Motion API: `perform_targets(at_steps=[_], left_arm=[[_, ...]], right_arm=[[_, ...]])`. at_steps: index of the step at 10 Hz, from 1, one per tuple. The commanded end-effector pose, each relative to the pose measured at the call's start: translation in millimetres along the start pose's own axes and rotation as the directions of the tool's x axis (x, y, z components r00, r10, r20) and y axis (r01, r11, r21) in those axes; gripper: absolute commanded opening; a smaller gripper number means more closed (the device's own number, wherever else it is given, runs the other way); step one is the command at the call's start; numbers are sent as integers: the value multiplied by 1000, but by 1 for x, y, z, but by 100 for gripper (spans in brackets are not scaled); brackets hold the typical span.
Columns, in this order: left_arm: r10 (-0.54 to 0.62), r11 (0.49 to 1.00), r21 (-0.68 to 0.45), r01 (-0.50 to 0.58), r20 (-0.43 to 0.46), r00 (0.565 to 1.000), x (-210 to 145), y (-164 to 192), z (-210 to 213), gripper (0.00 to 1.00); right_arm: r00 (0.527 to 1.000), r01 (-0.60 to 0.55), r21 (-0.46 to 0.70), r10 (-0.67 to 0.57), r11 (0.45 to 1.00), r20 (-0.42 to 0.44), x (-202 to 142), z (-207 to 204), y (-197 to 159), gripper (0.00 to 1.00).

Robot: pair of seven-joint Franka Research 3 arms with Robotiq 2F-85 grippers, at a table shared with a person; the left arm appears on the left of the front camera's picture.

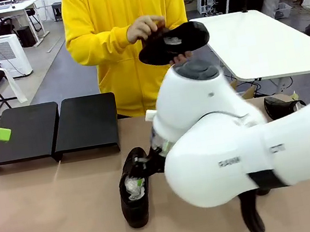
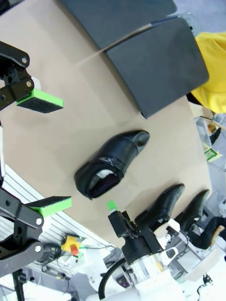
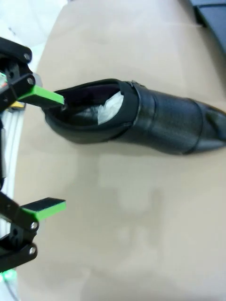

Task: Organize the shoes by placing them on the stand.
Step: Place the Shoe from the middle of the table onto the Shoes Stand.

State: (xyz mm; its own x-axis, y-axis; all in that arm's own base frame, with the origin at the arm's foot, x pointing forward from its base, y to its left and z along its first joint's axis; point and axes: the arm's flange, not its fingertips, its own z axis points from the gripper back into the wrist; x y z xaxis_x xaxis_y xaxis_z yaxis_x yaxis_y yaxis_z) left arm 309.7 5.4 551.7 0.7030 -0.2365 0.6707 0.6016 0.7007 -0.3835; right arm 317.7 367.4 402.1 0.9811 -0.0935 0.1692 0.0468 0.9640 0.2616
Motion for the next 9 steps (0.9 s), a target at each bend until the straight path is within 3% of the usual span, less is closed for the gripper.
perform_targets(at_steps=[1,3,4,5,6,8,9], left_arm=[[181,982,-62,-176,79,980,-18,-43,-27,92],[326,945,7,-327,53,944,-22,-81,-43,92],[374,927,-8,-375,-22,927,-26,-94,-51,92],[281,959,47,-281,-6,960,-20,-79,-38,92],[311,950,-13,-311,2,950,21,-74,-35,92],[324,946,19,-324,-10,946,21,-84,-41,92],[356,935,17,-355,-26,934,19,-104,-67,92]], right_arm=[[994,101,40,-103,994,40,2,43,-58,100],[973,219,102,-225,970,54,6,54,-95,100],[959,270,114,-277,956,52,6,55,-107,100],[940,327,129,-336,936,56,7,57,-112,100],[966,247,86,-252,965,55,11,59,-96,100],[966,247,86,-252,965,55,11,59,-96,100],[966,247,86,-252,965,55,11,59,-96,100]])
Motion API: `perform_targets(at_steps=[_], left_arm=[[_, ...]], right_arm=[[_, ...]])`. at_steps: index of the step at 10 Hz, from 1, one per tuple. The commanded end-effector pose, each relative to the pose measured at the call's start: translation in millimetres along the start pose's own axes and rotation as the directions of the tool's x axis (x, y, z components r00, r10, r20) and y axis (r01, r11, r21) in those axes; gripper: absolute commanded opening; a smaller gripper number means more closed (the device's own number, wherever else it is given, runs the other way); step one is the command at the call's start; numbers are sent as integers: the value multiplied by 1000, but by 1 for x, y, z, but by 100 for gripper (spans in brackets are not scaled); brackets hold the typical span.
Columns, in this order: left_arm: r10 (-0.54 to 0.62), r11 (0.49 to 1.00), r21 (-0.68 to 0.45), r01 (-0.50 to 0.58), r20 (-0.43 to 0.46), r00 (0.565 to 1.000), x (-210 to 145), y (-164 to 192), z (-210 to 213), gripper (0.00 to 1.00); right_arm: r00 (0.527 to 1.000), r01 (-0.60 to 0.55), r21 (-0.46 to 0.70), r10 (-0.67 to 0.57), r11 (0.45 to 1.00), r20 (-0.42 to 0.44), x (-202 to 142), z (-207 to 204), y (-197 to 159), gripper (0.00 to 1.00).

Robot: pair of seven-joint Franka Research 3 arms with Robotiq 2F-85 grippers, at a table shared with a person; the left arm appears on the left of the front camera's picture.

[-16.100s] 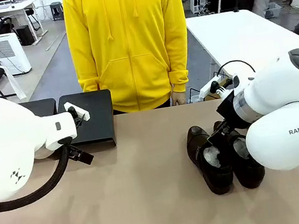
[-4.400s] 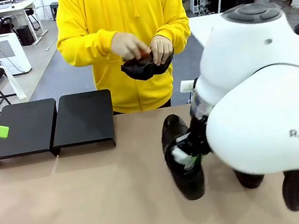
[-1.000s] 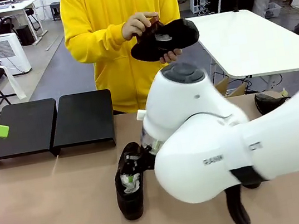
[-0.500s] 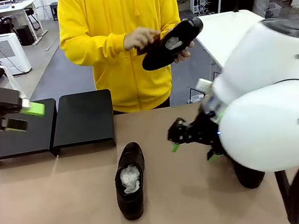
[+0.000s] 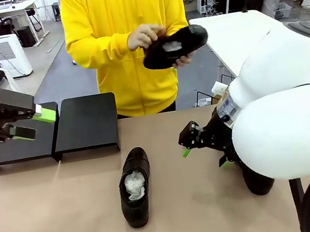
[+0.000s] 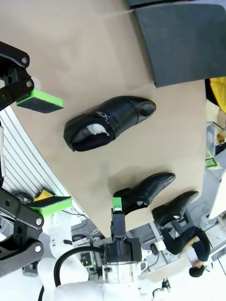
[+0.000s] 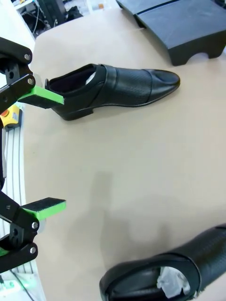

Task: Organize the shoes by placing them on the stand.
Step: Place the Shoe from the middle of the table onto the Shoes Stand.

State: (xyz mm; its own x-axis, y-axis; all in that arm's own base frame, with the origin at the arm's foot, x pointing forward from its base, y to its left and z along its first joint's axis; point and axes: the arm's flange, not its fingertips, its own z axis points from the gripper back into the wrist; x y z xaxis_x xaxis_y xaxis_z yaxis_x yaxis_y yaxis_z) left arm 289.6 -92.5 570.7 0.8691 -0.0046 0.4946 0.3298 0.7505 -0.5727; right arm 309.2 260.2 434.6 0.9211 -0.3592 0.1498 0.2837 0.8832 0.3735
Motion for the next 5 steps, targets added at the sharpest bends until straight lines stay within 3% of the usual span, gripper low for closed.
perform_targets(at_steps=[1,3,5], left_arm=[[42,999,18,-42,-27,999,-18,-37,-56,92],[95,993,72,-90,-66,993,-28,-67,-98,92],[118,973,212,-92,-112,987,-29,-80,-129,92]], right_arm=[[1000,-12,5,12,1000,-5,4,0,1,100],[1000,-12,5,12,1000,-5,4,0,1,100],[1000,-1,-1,1,1000,1,0,0,0,100]])
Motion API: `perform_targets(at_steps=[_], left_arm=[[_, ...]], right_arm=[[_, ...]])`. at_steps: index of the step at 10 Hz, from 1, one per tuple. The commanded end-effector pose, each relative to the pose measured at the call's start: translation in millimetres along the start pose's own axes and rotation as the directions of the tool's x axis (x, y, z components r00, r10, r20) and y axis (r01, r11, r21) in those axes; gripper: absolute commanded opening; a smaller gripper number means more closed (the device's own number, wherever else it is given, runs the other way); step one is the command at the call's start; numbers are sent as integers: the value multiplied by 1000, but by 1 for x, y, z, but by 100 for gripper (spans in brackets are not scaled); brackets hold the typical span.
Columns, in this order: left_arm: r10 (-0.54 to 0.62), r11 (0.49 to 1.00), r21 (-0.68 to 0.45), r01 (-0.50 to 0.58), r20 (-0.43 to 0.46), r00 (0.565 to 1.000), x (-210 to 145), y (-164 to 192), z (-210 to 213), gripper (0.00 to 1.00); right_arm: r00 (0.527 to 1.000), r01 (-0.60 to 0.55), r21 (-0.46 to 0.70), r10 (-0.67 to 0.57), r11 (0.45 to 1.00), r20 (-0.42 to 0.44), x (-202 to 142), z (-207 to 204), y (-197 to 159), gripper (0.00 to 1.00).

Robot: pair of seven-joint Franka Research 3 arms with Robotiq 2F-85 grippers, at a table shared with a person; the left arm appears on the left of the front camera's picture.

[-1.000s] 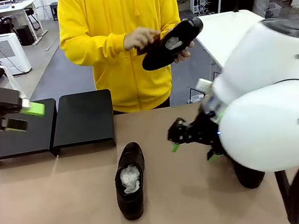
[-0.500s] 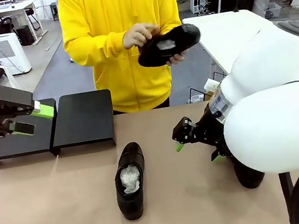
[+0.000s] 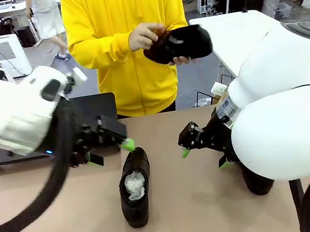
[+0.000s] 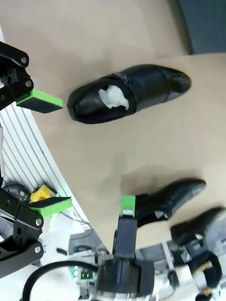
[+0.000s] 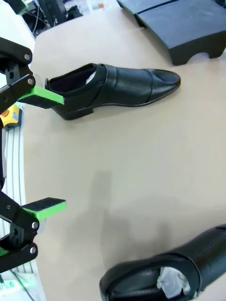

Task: Organize the shoes by placing them on the stand.
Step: Place the Shoe from the middle of the table onto the Shoes Stand.

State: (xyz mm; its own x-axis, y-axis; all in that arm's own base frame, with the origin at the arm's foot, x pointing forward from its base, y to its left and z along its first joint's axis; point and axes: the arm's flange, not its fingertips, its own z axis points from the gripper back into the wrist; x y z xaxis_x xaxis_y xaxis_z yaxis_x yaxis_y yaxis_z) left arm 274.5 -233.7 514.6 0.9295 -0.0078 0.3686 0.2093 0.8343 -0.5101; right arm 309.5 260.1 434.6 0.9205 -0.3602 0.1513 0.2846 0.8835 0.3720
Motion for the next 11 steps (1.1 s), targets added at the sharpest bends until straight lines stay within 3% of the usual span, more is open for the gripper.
perform_targets(at_steps=[1,4,8,9,11], left_arm=[[21,992,127,-17,-27,999,13,-11,-18,92],[36,962,272,-18,-61,997,16,-29,-60,92],[53,946,324,-20,-94,994,5,-43,-109,92],[48,944,331,-18,-84,995,3,-42,-121,92],[36,927,374,-4,-80,996,4,-31,-146,92]], right_arm=[[995,77,5,-77,997,61,-6,12,-13,100],[960,249,18,-250,968,124,-12,36,-51,100],[894,427,29,-427,904,134,-14,43,-88,100],[939,324,27,-325,946,111,25,56,-22,100],[939,324,27,-325,946,111,25,56,-22,100]])
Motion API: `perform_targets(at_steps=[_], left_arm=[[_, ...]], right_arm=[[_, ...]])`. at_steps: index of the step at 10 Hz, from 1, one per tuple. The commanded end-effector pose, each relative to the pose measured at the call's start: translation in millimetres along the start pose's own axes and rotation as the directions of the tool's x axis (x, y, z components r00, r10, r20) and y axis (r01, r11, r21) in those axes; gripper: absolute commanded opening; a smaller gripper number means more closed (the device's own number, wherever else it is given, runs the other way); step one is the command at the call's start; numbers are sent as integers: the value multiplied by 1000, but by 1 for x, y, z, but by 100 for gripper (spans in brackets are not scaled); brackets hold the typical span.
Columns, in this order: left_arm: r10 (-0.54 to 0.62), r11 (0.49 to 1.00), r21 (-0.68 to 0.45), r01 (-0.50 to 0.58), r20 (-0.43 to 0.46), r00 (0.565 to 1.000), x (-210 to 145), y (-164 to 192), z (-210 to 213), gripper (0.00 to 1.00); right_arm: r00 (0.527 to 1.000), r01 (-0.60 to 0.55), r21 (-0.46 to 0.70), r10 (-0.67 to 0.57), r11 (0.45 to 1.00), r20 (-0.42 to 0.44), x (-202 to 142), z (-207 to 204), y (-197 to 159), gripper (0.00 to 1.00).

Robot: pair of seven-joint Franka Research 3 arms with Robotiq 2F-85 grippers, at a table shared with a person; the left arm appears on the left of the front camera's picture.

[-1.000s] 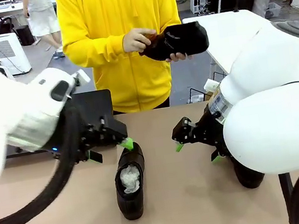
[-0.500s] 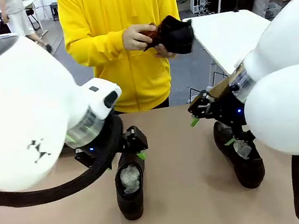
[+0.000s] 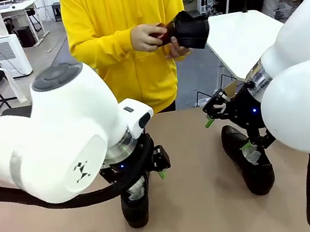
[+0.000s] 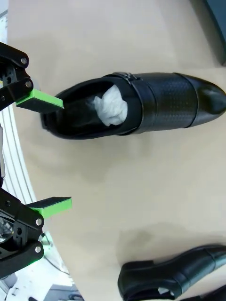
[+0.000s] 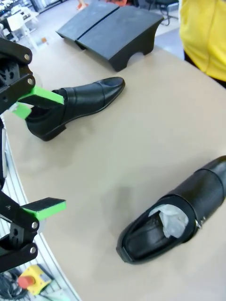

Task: Organize the shoes by placing them on the stand.
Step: Place the Shoe from the middle of the table onto the Shoes Stand.

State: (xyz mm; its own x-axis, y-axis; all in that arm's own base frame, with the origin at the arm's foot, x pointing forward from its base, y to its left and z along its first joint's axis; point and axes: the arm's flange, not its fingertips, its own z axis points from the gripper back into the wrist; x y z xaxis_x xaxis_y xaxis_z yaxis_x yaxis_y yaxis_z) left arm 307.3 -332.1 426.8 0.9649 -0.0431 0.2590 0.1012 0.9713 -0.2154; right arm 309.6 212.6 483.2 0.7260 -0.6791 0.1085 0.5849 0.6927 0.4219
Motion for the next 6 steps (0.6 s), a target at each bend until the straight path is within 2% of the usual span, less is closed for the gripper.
perform_targets(at_steps=[1,6], left_arm=[[9,998,62,-11,36,999,9,-5,-22,92],[22,995,94,-24,27,999,18,-10,-59,92]], right_arm=[[1000,-30,8,30,1000,2,0,-3,2,100],[1000,-30,8,30,1000,2,0,-3,2,100]])
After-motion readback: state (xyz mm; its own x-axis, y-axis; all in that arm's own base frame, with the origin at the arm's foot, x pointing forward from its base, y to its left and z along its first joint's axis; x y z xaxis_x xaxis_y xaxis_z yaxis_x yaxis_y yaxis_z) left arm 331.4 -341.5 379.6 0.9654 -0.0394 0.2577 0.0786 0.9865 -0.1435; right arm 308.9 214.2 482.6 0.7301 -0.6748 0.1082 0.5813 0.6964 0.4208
